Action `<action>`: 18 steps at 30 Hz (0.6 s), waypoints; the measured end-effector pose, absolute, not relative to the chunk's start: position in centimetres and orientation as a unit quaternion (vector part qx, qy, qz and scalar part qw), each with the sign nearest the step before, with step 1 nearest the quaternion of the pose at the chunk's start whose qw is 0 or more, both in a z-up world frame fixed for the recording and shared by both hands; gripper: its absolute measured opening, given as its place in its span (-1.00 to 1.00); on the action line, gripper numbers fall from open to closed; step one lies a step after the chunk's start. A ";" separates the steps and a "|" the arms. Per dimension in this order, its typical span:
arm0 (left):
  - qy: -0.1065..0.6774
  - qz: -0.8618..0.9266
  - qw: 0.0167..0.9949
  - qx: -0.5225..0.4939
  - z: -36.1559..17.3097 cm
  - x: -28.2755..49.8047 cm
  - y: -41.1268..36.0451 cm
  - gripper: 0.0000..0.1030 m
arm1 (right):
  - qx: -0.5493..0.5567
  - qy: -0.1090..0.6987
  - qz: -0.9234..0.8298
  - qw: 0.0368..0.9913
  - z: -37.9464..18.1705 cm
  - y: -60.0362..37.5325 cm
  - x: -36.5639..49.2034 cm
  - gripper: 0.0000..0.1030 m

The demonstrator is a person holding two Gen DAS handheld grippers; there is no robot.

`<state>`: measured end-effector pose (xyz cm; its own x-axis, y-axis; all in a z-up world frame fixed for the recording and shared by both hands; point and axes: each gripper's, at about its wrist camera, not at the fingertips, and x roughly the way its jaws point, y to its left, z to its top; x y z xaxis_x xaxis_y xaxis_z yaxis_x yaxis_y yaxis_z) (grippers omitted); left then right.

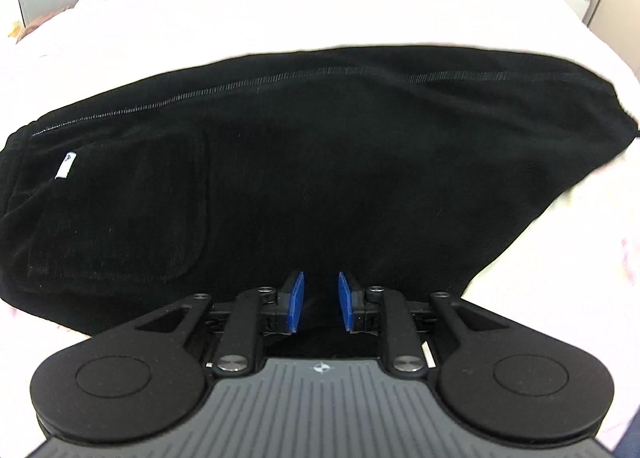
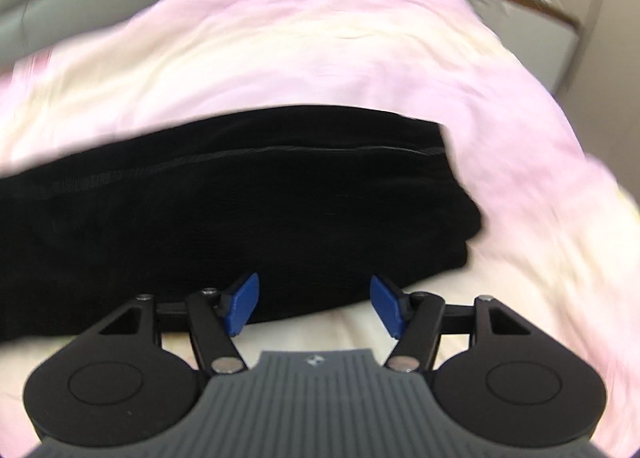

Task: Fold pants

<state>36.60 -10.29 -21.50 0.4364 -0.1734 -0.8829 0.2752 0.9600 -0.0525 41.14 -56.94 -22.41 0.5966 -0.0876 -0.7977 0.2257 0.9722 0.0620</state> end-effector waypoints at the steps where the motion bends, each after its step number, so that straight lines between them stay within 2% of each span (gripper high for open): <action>1: 0.511 -0.134 0.848 0.040 -21.0 36.8 -10.3 -0.52 | 0.127 0.435 -0.089 0.887 -22.0 -58.9 40.5 0.15; 6: 0.497 -0.152 0.854 0.020 -19.2 38.8 -12.5 -0.52 | 0.342 0.395 -0.091 0.848 -23.2 -67.2 38.1 0.15; 14: 0.491 -0.188 0.850 0.032 -19.6 42.6 -18.3 -0.51 | 0.473 0.363 -0.116 0.794 -29.4 -72.4 39.4 0.13; 18: 0.491 -0.202 0.847 0.038 -20.5 44.8 -20.8 -0.51 | 0.547 0.317 -0.111 0.767 -32.9 -74.4 39.9 0.01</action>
<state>44.81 -20.82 -20.53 0.4373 -0.3043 -0.8463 0.3788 0.9158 -0.1336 39.88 -74.40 -32.94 0.7746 0.1762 -0.6074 0.5165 0.3780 0.7683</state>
